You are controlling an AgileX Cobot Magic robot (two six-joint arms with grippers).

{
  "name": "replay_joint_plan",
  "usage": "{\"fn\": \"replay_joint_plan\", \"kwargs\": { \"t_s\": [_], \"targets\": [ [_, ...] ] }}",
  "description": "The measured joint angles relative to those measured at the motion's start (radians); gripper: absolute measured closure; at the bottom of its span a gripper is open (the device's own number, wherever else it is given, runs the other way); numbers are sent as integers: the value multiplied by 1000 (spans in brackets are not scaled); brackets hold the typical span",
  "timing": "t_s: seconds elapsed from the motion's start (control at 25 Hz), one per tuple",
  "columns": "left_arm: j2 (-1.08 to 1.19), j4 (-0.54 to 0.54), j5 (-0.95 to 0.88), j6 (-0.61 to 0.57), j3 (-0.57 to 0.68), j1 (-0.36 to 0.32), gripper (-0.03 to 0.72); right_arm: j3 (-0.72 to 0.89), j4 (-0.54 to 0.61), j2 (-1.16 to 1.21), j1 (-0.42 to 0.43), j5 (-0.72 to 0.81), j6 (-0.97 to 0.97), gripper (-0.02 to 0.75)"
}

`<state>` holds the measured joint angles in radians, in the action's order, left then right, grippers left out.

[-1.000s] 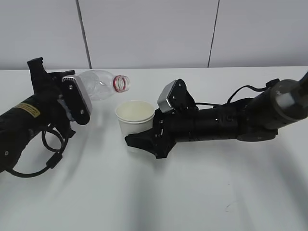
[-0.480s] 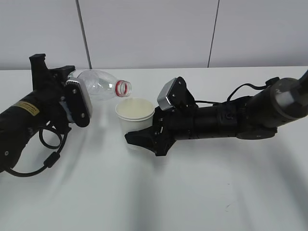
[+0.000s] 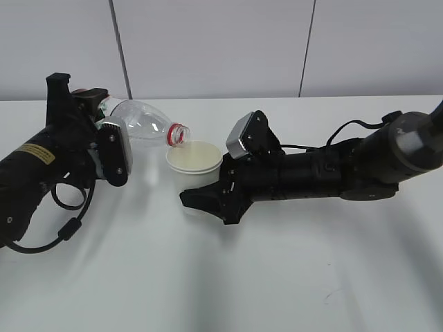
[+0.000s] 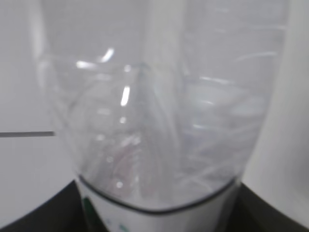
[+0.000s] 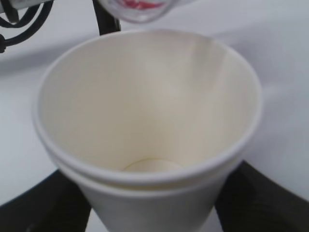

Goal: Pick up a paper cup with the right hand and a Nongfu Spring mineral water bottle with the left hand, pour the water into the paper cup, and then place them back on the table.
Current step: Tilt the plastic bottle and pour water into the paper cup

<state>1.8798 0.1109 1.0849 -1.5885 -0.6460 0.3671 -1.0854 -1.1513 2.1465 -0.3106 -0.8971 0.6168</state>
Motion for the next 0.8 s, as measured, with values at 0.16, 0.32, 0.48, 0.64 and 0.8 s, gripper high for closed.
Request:
{"fn": "replay_joint_plan", "kwargs": {
  "t_s": [0.16, 0.32, 0.48, 0.64, 0.8],
  "targets": [
    [0, 0, 0, -15, 0, 0, 294, 0, -7, 0, 0, 2, 0, 218],
    [0, 0, 1, -33, 0, 0, 294, 0, -13, 0, 0, 2, 2, 218],
    [0, 3, 1, -45, 0, 0, 294, 0, -16, 0, 0, 2, 2, 218],
    [0, 15, 1, -58, 0, 0, 294, 0, -19, 0, 0, 2, 2, 218],
    [0, 28, 1, -59, 0, 0, 294, 0, -25, 0, 0, 2, 2, 218]
  ]
}}
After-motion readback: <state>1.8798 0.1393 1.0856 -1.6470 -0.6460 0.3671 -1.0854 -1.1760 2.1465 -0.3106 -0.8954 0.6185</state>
